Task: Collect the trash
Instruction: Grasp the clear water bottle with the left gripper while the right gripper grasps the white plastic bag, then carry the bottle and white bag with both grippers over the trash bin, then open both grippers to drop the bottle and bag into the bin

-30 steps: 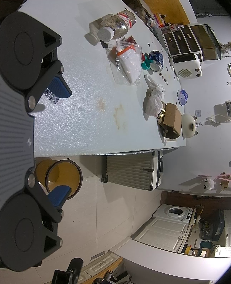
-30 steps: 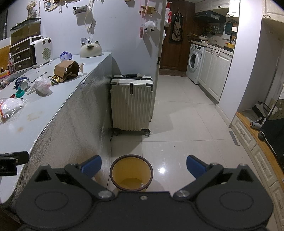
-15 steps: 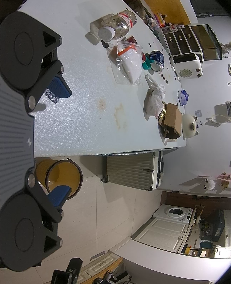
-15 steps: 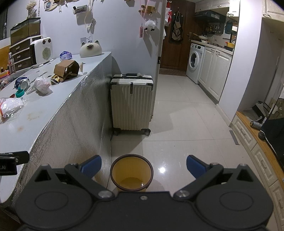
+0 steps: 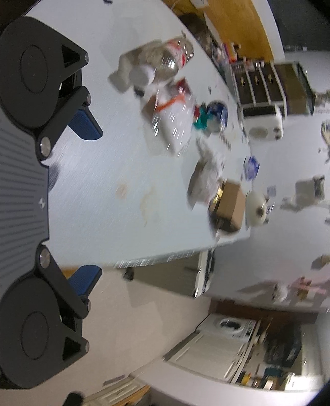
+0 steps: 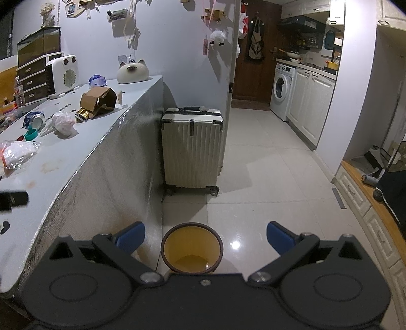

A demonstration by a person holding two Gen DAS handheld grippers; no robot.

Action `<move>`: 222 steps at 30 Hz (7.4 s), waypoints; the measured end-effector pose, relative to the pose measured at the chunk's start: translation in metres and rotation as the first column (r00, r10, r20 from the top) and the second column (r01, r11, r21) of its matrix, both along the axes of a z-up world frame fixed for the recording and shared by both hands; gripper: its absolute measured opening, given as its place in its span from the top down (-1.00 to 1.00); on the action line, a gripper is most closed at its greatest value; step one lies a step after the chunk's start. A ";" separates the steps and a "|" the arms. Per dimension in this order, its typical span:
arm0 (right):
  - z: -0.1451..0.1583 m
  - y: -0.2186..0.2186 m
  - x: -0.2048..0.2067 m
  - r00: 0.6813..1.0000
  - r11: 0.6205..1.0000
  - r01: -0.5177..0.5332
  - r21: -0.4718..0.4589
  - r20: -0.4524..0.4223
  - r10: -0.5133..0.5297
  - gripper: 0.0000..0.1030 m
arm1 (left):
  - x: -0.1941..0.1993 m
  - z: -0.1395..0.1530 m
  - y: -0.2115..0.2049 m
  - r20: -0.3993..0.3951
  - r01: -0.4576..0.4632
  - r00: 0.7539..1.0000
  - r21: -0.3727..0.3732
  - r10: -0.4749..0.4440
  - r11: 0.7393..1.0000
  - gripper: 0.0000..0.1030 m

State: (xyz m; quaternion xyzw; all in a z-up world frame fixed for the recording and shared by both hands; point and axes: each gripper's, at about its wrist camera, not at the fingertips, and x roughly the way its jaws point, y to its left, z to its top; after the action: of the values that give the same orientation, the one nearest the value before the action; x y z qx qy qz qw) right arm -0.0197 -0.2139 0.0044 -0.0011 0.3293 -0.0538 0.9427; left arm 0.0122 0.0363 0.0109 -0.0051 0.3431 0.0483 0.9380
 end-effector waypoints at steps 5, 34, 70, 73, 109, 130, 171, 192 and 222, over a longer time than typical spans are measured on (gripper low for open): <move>0.000 0.005 0.008 1.000 1.000 -0.021 0.006 0.008 0.021 -1.00 | 0.018 0.010 0.040 0.042 -0.121 0.992 0.002 0.121 0.993 -1.00; 0.060 0.159 0.205 0.809 0.850 -0.525 0.035 0.331 0.486 -1.00 | 0.141 0.001 0.231 -0.070 -0.454 0.891 -0.079 0.449 0.888 -1.00; 0.007 0.159 0.160 0.777 0.752 -0.622 0.218 0.052 0.628 0.11 | 0.129 0.015 0.270 -0.218 -0.158 0.958 0.135 0.185 0.978 -0.67; 0.013 0.158 0.156 0.753 0.728 -0.651 0.214 0.060 0.655 -0.24 | 0.130 0.013 0.271 -0.240 -0.147 0.955 0.132 0.176 0.980 -0.60; 0.048 0.144 0.145 0.811 0.790 -0.584 0.187 0.176 0.558 0.20 | 0.032 0.059 0.203 0.096 -0.167 0.982 0.033 0.163 0.985 -0.18; 0.062 0.024 0.088 0.913 0.926 -0.350 0.142 0.271 0.303 0.20 | 0.046 0.059 0.023 0.203 0.174 0.965 -0.032 -0.165 0.984 -0.18; -0.289 -0.139 0.221 0.952 0.856 0.270 0.440 -0.255 -0.169 0.20 | 0.270 -0.312 -0.208 -0.375 0.190 0.895 -0.164 -0.240 0.968 -0.18; -0.396 -0.128 0.361 0.883 0.840 0.270 0.470 -0.468 -0.021 0.20 | 0.358 -0.450 -0.191 -0.564 0.100 0.786 -0.290 -0.254 0.952 -0.19; -0.417 -0.124 0.351 0.824 0.906 0.233 0.354 -0.566 0.009 -0.36 | 0.359 -0.463 -0.179 -0.644 0.110 0.753 -0.080 -0.136 0.991 -0.65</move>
State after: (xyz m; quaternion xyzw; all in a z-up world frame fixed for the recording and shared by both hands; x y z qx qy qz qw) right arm 0.3314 -0.3380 -0.4122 0.1999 0.5917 -0.0377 0.7801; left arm 0.3712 -0.1427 -0.4524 0.0172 0.6463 -0.0210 0.7626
